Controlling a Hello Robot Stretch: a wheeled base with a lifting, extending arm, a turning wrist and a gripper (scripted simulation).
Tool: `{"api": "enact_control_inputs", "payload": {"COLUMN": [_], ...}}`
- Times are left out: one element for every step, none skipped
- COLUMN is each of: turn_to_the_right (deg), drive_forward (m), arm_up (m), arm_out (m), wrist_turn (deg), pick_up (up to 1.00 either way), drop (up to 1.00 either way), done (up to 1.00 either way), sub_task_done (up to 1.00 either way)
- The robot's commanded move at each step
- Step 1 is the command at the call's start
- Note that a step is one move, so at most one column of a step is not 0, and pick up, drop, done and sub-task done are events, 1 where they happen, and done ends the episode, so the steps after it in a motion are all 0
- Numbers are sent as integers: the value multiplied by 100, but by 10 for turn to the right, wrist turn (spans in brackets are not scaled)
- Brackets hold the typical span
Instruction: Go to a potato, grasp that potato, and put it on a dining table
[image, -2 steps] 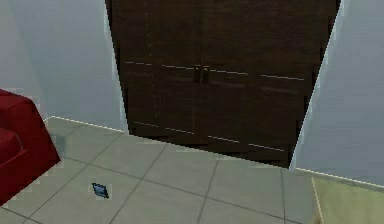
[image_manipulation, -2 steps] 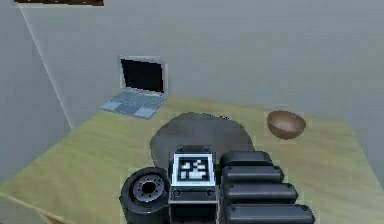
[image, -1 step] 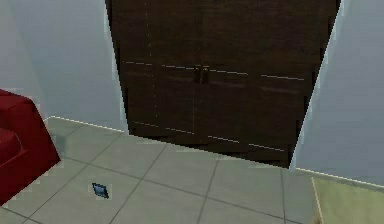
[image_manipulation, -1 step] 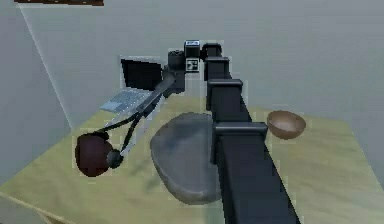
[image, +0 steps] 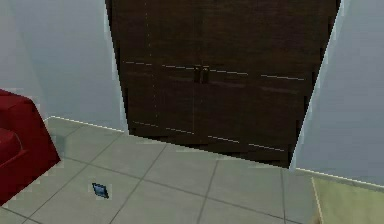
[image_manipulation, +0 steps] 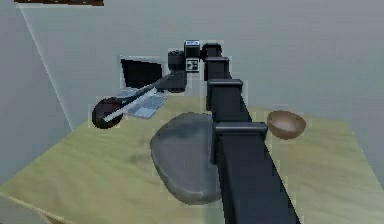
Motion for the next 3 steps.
{"api": "enact_control_inputs", "payload": {"turn_to_the_right": [0,0,0], "drive_forward": [0,0,0], "arm_up": [0,0,-2], "arm_out": [0,0,0], "wrist_turn": [450,390,0], "pick_up": [0,0,0], "drop": [0,0,0], "done": [0,0,0], "sub_task_done": [0,0,0]}}
